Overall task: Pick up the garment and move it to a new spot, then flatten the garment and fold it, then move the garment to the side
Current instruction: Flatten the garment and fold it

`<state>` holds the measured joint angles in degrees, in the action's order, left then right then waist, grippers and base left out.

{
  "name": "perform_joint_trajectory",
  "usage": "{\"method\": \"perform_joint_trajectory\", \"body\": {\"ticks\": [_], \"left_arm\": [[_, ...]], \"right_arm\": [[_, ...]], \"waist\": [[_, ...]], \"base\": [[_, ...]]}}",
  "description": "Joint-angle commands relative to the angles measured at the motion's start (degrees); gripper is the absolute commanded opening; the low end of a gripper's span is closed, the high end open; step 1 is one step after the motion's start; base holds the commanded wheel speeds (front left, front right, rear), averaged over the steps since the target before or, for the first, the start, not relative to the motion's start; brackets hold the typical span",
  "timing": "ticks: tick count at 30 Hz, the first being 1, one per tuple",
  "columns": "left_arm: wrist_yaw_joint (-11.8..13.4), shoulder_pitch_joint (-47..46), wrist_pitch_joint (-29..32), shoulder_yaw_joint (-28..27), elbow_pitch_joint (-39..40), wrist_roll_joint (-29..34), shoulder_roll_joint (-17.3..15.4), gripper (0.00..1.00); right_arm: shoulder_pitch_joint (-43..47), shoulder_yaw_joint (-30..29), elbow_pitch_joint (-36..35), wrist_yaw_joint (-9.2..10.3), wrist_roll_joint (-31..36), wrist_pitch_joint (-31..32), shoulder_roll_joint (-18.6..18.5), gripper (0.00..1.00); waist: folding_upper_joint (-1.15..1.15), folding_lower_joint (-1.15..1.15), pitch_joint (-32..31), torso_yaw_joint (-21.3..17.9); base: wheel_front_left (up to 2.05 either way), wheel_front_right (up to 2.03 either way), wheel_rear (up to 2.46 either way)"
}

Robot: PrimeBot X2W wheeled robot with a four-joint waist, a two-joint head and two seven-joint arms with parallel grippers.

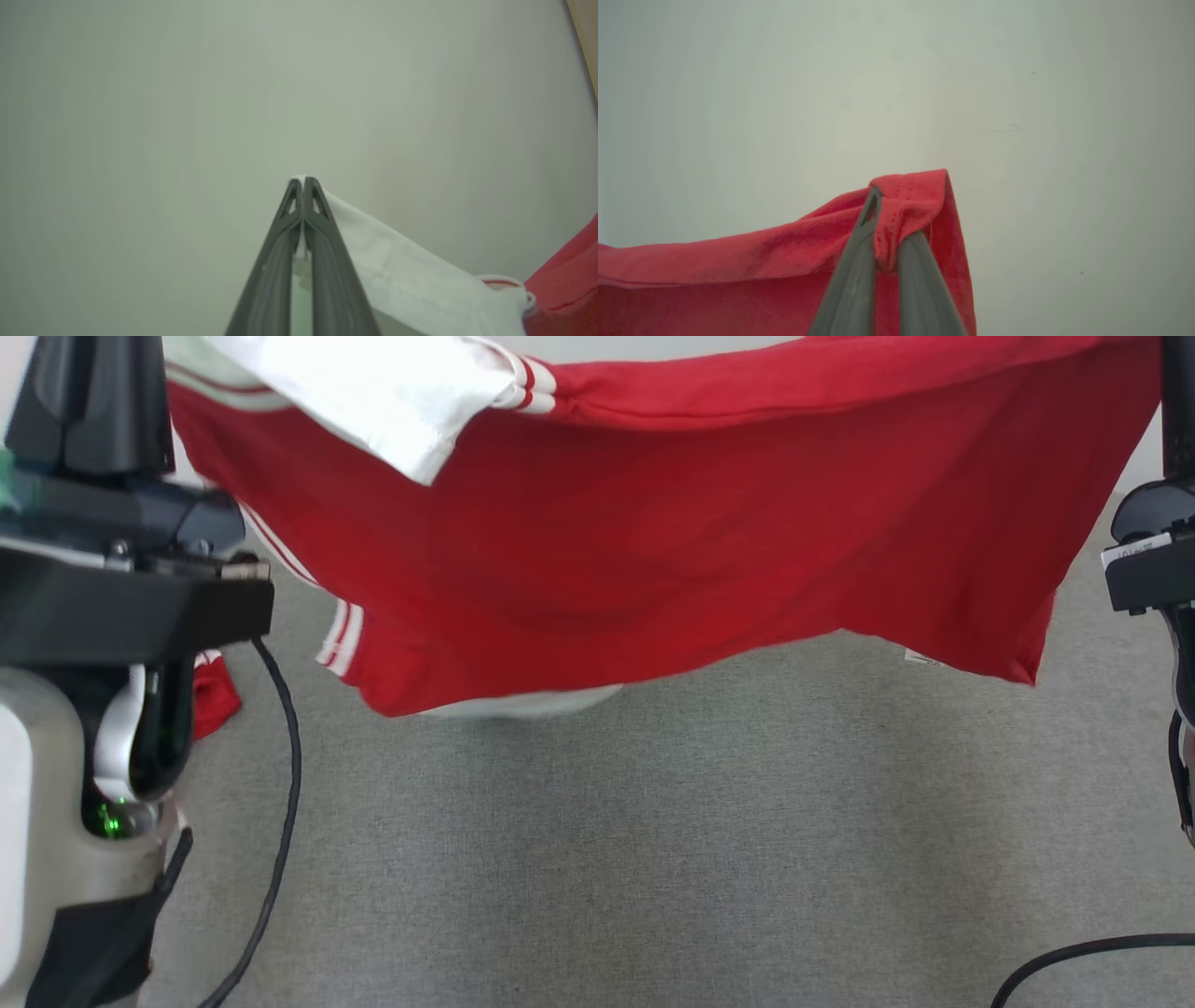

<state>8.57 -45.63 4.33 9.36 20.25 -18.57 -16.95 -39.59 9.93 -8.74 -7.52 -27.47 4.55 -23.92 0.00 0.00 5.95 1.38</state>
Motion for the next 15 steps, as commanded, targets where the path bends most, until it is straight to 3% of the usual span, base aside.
{"method": "perform_joint_trajectory", "body": {"ticks": [1, 8, 15], "left_arm": [[-0.41, -2.00, 0.71, 0.31, -0.38, 0.13, 0.02, 0.00], [-2.19, -6.74, 2.45, 2.44, -4.91, -2.20, 1.13, 0.00], [-7.46, -17.93, 2.88, 4.61, -23.64, -5.36, 2.72, 0.00]], "right_arm": [[-0.94, 0.22, -0.21, 0.05, -0.94, 0.55, 0.01, 0.00], [-3.89, 2.89, 3.59, 0.05, -4.02, 1.81, 0.62, 0.00], [-15.50, 7.25, 18.07, 0.05, -7.13, 0.18, 2.42, 0.00]], "waist": [[0.00, 0.00, -0.89, -0.67], [0.00, 0.00, 0.28, -0.96], [0.00, 0.00, 4.14, -1.30]], "base": [[0.00, 0.00, 0.00], [0.00, 0.00, 0.00], [0.00, 0.00, 0.00]]}}
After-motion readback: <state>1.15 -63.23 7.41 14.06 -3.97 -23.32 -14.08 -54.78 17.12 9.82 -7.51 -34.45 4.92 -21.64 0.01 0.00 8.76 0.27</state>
